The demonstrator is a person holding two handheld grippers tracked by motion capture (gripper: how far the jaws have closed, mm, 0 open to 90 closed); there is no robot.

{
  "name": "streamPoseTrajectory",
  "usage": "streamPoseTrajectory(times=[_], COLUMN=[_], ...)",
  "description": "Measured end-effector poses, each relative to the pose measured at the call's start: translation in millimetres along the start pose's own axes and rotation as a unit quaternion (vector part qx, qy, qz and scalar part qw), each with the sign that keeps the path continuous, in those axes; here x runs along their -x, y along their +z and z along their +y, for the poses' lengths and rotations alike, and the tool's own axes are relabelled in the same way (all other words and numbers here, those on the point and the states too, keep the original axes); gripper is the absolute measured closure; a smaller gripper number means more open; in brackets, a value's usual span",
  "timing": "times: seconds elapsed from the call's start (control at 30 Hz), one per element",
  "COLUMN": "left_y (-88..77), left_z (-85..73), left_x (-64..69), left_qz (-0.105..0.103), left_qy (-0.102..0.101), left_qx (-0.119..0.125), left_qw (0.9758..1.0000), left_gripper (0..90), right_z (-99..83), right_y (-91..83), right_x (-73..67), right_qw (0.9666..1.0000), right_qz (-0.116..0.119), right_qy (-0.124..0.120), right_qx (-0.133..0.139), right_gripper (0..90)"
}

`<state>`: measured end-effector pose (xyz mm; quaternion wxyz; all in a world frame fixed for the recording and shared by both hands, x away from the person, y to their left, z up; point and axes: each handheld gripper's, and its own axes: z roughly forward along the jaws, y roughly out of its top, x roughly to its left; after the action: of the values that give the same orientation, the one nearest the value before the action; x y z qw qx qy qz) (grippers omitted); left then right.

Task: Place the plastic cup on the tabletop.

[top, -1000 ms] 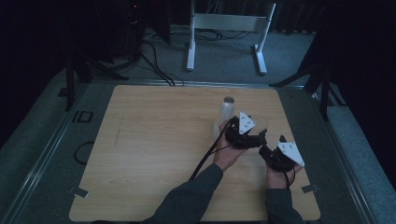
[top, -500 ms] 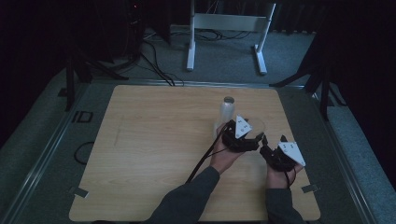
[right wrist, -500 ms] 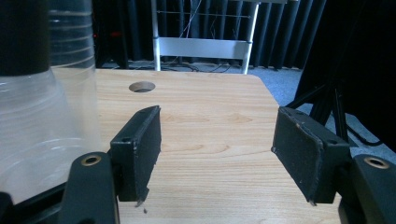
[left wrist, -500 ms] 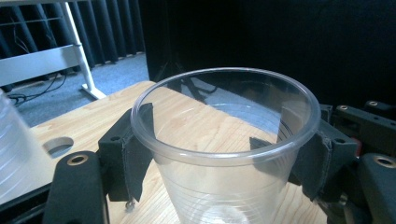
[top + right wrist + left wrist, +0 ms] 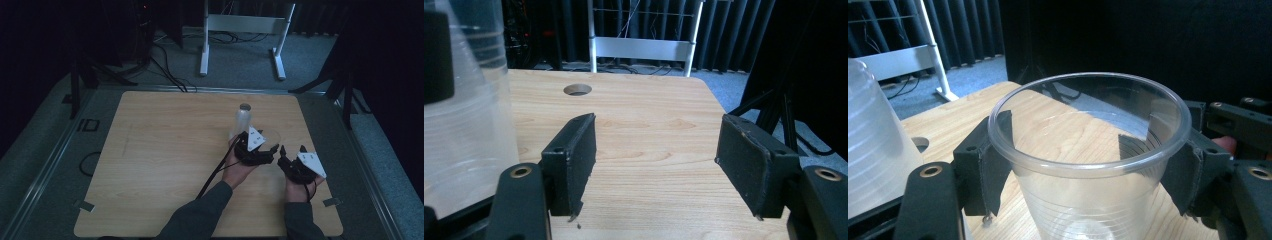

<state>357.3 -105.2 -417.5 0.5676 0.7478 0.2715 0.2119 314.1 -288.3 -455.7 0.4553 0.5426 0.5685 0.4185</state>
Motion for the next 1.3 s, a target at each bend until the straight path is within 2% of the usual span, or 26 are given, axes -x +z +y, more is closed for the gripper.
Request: streamPoseTrajectory(times=[0.5,1.3], left_y=[-2.3,-4.0], left_z=[-13.4,-34.3], left_x=[1.8,0.7], left_qz=[0.001,0.009], left_qy=[-0.003,0.007], left_qx=[0.005,-0.003], left_qw=[1.0,0.9999], left_gripper=[28.1,28.0], right_z=[-0.1,-0.5], right_y=[0.0,0.0], right_x=[-0.4,-1.4], right_qw=[1.0,1.0], right_qz=[0.0,0.001], right_qy=[0.0,-0.001], right_qx=[-0.004,-0.004], right_gripper=[31.9,31.9])
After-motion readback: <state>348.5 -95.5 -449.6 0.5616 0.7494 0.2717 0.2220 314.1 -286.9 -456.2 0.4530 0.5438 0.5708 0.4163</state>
